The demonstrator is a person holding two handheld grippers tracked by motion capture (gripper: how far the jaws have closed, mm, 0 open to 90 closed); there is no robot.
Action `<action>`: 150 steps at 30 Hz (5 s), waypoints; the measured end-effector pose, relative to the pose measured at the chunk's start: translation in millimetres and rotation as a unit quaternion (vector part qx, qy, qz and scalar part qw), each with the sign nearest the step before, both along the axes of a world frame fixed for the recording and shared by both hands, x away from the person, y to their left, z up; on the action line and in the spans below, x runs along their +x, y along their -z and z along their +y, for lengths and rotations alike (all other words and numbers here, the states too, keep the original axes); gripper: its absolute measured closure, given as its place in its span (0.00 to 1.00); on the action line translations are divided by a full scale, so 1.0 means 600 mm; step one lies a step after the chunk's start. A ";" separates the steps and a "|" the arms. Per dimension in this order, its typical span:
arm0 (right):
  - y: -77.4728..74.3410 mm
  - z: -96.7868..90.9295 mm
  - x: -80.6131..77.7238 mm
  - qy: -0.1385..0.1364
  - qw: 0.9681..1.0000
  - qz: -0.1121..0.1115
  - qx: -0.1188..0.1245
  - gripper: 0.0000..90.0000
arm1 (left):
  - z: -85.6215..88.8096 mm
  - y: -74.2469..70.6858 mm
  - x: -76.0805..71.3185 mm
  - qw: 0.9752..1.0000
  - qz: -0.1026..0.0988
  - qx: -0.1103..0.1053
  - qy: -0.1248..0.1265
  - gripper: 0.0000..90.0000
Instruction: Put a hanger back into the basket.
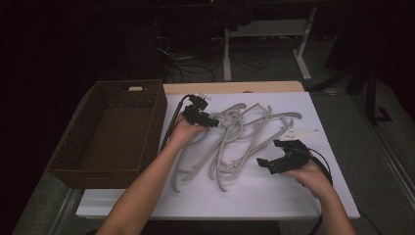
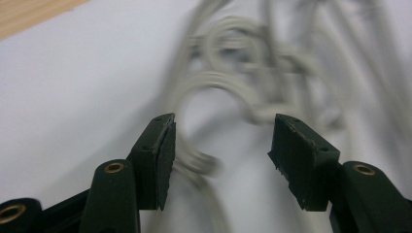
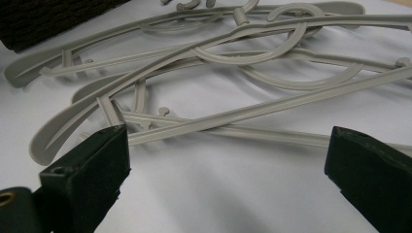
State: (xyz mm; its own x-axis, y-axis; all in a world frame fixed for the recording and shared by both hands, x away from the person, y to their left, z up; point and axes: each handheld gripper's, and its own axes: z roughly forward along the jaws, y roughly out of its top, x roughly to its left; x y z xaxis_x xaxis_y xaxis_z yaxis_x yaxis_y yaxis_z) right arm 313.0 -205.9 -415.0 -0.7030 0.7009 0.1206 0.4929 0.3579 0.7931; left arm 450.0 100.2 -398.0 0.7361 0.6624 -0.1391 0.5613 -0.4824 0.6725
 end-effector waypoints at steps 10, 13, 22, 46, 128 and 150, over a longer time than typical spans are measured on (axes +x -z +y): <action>0.002 0.004 0.000 -0.003 1.000 0.000 -0.005 0.02 | -0.024 0.021 -0.090 0.999 0.008 -0.010 0.035 0.56; 0.001 0.003 0.000 -0.002 1.000 0.000 -0.004 0.02 | -0.033 0.035 -0.098 0.999 0.007 0.003 0.036 0.60; 0.001 0.002 0.000 -0.001 1.000 0.000 -0.003 0.02 | -0.054 0.065 -0.103 0.999 0.006 0.023 0.033 0.65; 0.001 0.002 0.000 -0.002 1.000 0.000 -0.003 0.02 | -0.065 0.072 -0.101 1.000 -0.006 0.029 -0.009 0.80; 0.061 -0.036 -0.048 0.038 0.999 -0.002 0.027 0.02 | 0.509 -0.219 -0.121 0.977 -0.140 0.040 -0.157 0.92; 0.060 -0.037 -0.046 0.041 0.999 -0.003 0.027 0.02 | 0.555 -0.088 -0.089 0.971 -0.060 0.120 -0.200 0.91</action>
State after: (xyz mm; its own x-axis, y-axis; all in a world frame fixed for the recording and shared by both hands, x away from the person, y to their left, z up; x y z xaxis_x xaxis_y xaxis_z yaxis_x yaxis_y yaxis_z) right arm 285.3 -228.1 -451.2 -0.6445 0.7486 0.1559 0.5142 0.2733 0.8130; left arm 396.4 433.2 -345.4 0.4151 0.9009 0.1264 0.6601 -0.3939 0.6397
